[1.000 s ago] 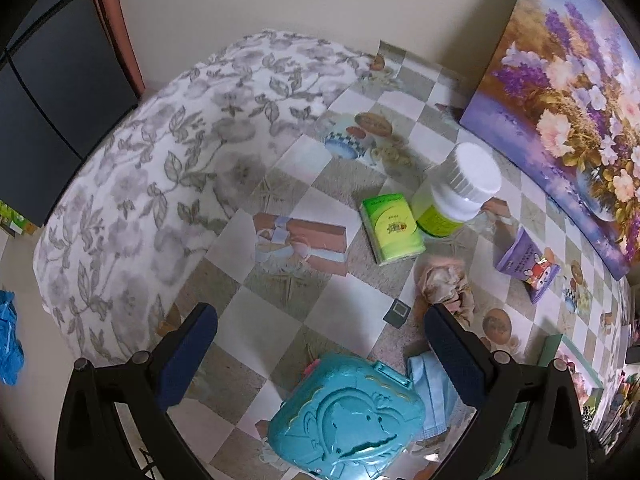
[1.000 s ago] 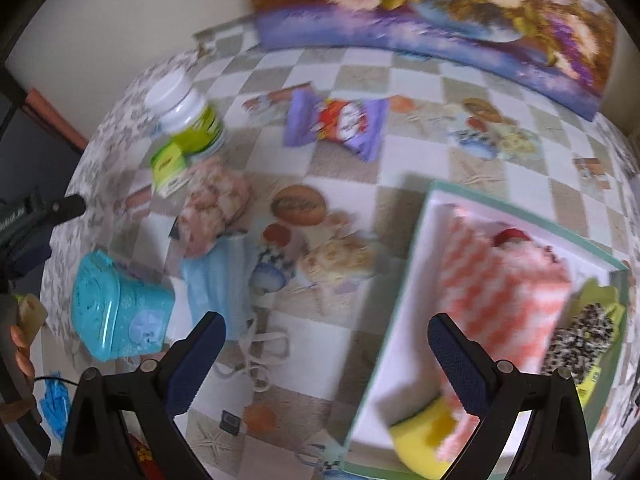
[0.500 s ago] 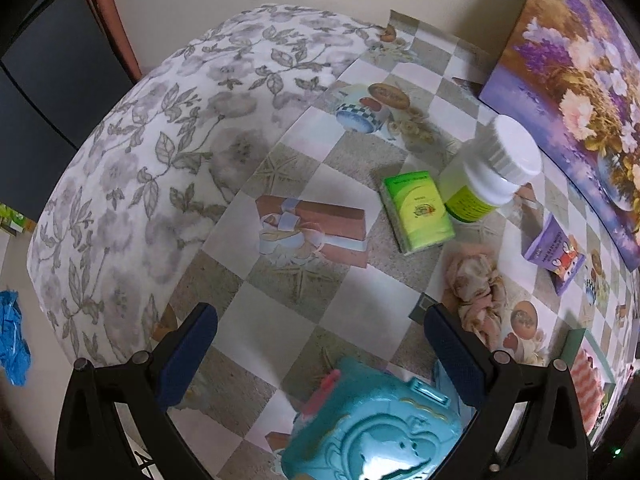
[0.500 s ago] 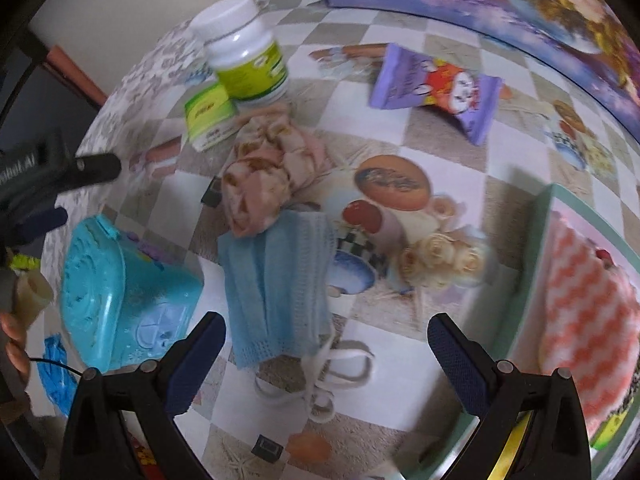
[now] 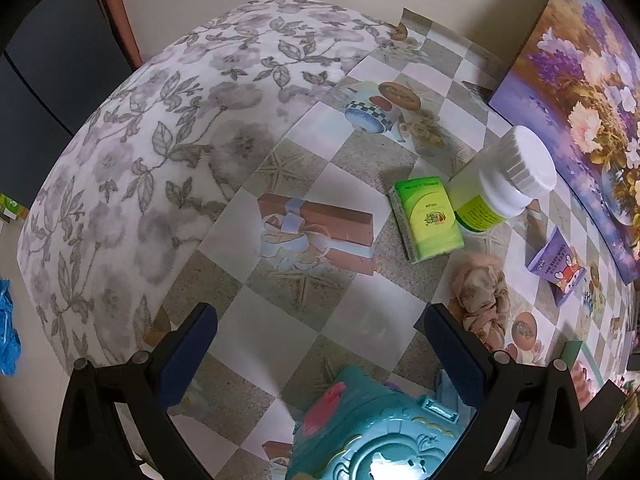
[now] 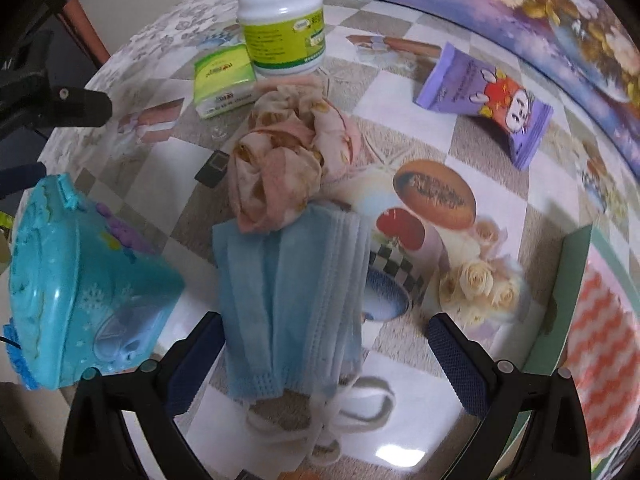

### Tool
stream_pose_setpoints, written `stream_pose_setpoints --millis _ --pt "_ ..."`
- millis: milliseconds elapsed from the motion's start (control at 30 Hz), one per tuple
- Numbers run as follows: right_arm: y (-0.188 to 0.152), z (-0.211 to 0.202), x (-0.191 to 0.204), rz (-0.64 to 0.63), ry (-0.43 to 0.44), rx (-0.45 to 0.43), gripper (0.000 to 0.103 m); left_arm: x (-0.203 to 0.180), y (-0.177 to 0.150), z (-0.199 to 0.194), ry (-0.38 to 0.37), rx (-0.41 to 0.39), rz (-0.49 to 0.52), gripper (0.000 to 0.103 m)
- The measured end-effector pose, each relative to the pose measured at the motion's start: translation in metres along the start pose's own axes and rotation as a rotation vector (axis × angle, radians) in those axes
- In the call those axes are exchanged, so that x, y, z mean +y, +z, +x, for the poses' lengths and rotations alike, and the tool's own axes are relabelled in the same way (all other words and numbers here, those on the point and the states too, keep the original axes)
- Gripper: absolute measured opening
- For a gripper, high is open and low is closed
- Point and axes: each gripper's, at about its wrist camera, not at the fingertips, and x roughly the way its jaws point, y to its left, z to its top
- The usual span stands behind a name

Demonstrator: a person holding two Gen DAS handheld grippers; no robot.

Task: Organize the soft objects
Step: 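Grasp the blue face mask with the right gripper while the left gripper grasps the pink floral scrunchie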

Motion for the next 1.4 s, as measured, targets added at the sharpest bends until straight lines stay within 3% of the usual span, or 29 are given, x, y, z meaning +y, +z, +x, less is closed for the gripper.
stream_pose_setpoints --millis 200,567,967,1400 --pt "0.007 0.004 -0.001 0.006 -0.012 -0.021 0.1 0.0 0.001 -0.001 0.0 -0.003 0.001 0.103" --pt "0.01 -0.005 -0.029 0.058 0.004 -0.033 0.067 -0.012 -0.001 -0.008 -0.012 -0.016 0.028 0.103" --pt "0.005 -0.015 -0.064 0.125 0.053 -0.045 0.037 -0.051 -0.005 -0.016 -0.01 -0.038 0.116 0.103" --pt "0.006 -0.026 -0.107 0.214 0.072 -0.069 0.018 -0.106 -0.012 -0.009 -0.029 -0.036 0.202 0.103"
